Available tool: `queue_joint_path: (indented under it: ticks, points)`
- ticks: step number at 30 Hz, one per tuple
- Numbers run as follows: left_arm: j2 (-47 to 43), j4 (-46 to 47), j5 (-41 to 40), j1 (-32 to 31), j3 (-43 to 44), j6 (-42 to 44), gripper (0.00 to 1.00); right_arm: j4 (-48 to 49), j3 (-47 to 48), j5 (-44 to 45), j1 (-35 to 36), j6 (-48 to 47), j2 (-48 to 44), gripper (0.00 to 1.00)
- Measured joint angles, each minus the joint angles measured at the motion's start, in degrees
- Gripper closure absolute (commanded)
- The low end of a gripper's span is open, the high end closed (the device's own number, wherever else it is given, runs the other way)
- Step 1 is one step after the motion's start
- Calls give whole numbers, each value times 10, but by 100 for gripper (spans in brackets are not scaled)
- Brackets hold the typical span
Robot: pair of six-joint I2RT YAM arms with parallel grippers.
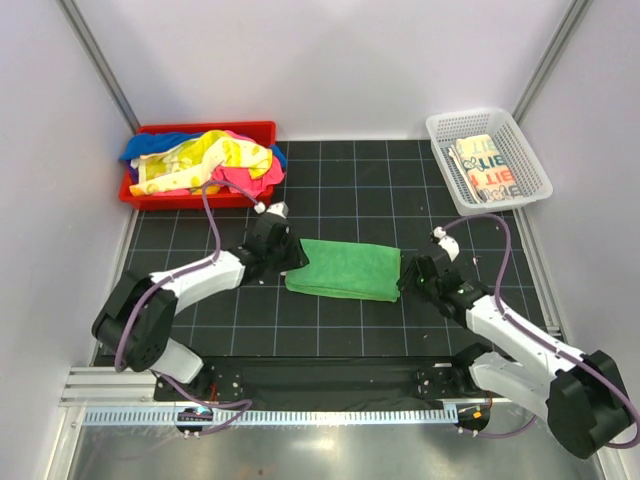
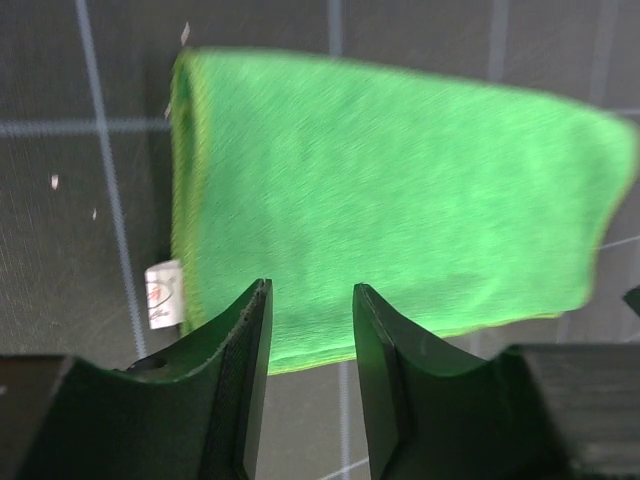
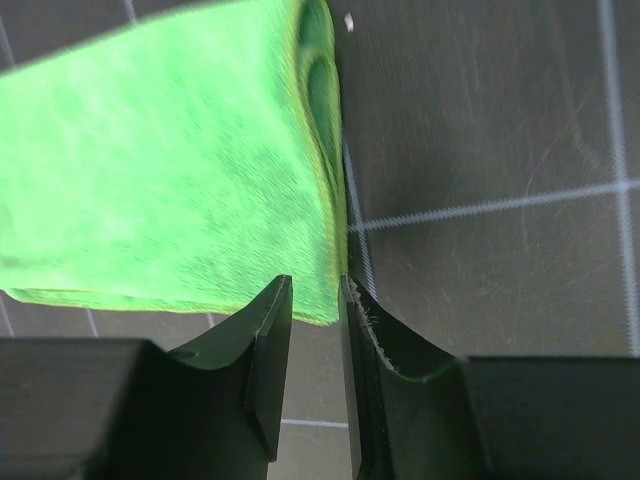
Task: Fold and stack the towels
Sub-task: Neatly place the folded towel into the bin
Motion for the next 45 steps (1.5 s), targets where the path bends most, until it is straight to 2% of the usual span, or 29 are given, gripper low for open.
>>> queue_joint_path:
  ticks: [4, 7, 8, 12, 18, 24, 31, 38, 45]
  points:
    - [-24, -19, -8, 0, 39, 10, 57, -17, 41, 14, 0, -13, -2, 66]
    - [-28, -36, -35, 0, 58, 10, 51, -18, 80, 3, 0, -23, 19, 66]
    - [-28, -45, -49, 1, 61, 10, 45, -18, 97, -5, 0, -26, 37, 66]
    - [-26, -87, -88, 14, 67, 10, 43, -10, 167, -24, 21, -38, 142, 66]
    - [-39, -117, -90, 66, 61, 6, 39, -17, 282, 1, 116, -41, 281, 66]
    - [-137, -165, -111, 101, 64, -6, 37, -36, 425, 46, 197, -37, 427, 66]
    - [-228, -221, -156, 131, 136, -8, 37, -78, 576, 99, 264, -21, 577, 62]
    - [-252, -249, -169, 136, 186, 1, 37, -134, 671, 131, 285, -8, 654, 51]
    - [-253, -272, -171, 136, 186, 17, 37, -183, 719, 162, 288, -5, 686, 48]
